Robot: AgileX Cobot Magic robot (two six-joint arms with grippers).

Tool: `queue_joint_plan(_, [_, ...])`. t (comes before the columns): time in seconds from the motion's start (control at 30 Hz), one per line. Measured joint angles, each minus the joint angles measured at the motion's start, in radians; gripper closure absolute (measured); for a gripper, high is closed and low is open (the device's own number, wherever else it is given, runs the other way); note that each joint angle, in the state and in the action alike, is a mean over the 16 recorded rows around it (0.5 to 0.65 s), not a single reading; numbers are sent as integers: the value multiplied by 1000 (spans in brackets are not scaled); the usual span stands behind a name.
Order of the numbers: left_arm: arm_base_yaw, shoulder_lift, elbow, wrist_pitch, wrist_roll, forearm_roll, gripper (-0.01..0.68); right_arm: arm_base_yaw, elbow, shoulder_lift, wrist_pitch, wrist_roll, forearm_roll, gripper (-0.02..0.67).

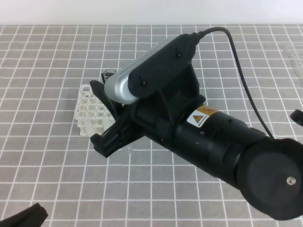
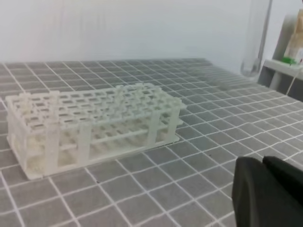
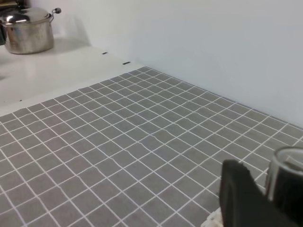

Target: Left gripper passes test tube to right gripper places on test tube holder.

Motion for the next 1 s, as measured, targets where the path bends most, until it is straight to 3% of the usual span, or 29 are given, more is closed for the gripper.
queue_joint_plan(0.77, [0, -1, 19, 66, -4, 0, 673, -3, 5, 9, 17, -25, -13, 560])
queue_joint_plan(1.0, [0, -1, 18, 67, -4, 0, 673, -33, 44, 10, -39, 144, -209, 560])
